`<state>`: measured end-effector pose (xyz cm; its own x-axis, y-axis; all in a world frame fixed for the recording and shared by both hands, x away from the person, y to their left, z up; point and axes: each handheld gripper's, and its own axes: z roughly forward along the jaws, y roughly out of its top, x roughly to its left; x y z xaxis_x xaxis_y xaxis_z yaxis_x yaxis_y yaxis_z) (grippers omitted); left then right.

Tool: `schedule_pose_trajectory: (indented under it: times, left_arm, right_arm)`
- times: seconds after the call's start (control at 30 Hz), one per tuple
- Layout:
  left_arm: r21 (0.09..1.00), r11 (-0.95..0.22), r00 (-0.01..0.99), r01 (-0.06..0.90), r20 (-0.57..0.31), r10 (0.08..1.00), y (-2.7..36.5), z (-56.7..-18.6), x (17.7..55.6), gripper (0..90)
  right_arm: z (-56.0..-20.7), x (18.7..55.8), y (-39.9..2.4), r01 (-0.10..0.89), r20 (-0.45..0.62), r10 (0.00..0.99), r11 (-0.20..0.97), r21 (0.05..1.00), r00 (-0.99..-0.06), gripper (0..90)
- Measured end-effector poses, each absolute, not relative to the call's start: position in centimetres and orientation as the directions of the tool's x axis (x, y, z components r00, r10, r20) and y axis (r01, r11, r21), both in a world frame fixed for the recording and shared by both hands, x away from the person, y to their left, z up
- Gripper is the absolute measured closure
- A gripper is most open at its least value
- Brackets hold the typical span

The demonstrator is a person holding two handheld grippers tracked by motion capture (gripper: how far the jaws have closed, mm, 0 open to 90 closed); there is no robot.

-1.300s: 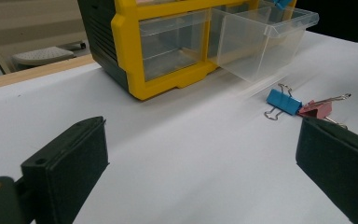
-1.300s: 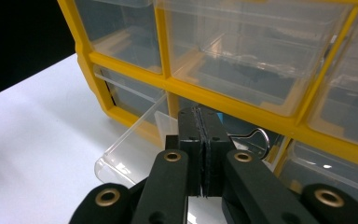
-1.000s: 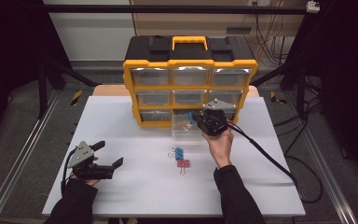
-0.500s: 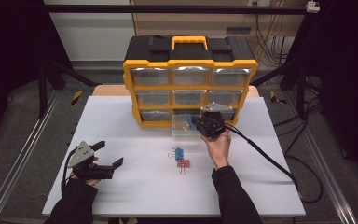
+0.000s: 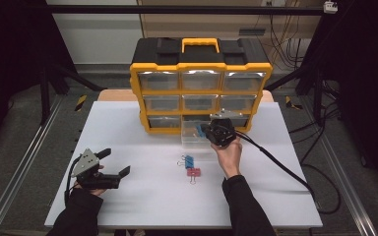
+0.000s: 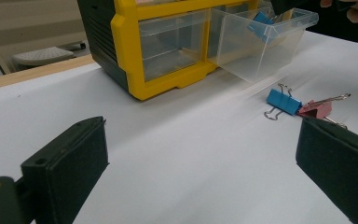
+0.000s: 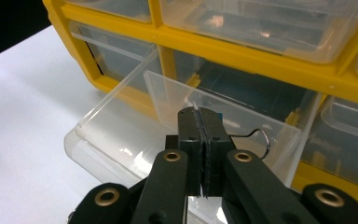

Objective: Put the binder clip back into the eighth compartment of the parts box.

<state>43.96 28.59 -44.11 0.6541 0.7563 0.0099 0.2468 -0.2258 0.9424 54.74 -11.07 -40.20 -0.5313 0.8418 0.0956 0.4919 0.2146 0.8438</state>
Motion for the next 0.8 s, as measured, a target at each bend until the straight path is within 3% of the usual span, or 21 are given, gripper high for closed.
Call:
schedule_pose_trajectory:
  times: [0.7, 0.8]
  left_arm:
    - [0.942, -0.227, 0.654, 0.247, 0.010, 0.756, 28.57, -44.12, 43.96, 1.3]
    - [0.942, -0.226, 0.654, 0.248, 0.010, 0.756, 28.57, -44.13, 43.96, 1.3]
  right_arm:
    - [-41.18, 55.29, -10.75, 0.545, 0.096, 0.851, 0.240, 0.804, -0.517, 88.2]
    - [-40.97, 55.12, -10.67, 0.547, 0.108, 0.855, 0.223, 0.807, -0.507, 84.4]
